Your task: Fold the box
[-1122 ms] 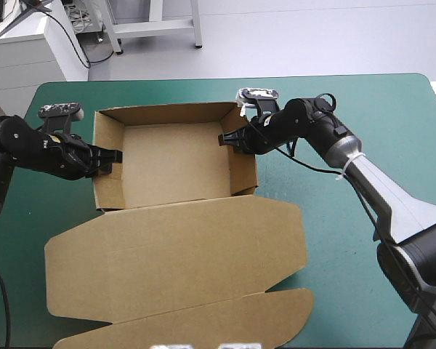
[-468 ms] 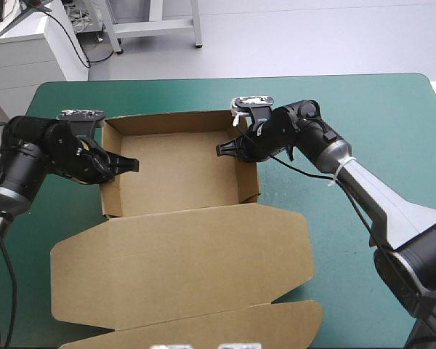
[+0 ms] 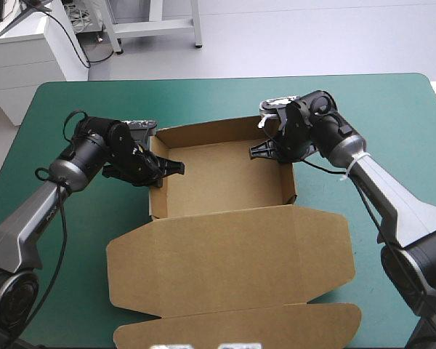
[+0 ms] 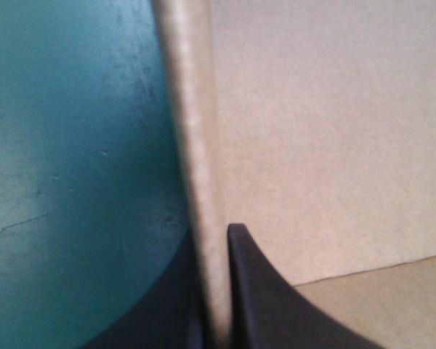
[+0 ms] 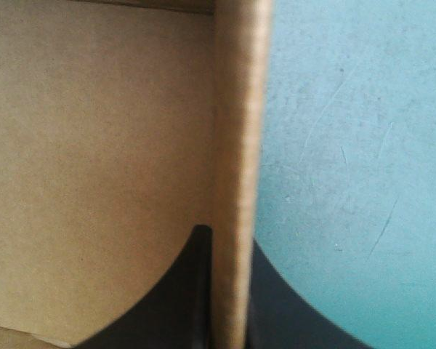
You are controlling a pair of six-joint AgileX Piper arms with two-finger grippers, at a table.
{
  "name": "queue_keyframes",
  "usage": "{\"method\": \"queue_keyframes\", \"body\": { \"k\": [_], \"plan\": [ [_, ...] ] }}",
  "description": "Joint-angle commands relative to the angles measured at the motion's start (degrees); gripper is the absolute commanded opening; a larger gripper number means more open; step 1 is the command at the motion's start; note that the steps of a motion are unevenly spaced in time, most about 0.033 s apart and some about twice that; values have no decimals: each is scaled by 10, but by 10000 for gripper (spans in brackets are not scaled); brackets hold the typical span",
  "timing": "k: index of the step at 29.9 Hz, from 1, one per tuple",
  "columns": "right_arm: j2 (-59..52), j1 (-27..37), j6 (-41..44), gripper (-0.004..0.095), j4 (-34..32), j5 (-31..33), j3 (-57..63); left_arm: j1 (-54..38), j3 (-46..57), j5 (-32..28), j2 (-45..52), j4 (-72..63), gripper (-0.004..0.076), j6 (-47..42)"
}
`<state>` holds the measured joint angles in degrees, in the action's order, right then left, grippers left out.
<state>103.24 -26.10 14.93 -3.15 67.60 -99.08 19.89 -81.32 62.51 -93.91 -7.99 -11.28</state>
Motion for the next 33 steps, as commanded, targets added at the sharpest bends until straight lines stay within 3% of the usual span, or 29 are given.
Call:
{"method": "queue_keyframes", "body": {
  "k": [1, 16, 20, 24, 27, 33],
  "plan": [
    [-12, 22, -17, -14, 57, 2, -14, 8, -14, -39, 2, -28, -8, 14],
    [69, 25, -34, -13, 68, 11, -14, 8, -14, -91, -63, -23, -8, 15],
    [69, 25, -34, 42, 42, 30, -14, 8, -14, -85, -63, -30, 2, 73],
    [69, 25, -34, 304, -3, 41, -15, 8, -14, -79, -63, -35, 102, 88],
    [69, 25, -26, 479, -4, 41, -15, 8, -14, -83, -63, -49, 240, 89],
    [69, 25, -53, 500, -1, 41, -15, 8, -14, -104, -63, -59, 462, 143]
  ]
}}
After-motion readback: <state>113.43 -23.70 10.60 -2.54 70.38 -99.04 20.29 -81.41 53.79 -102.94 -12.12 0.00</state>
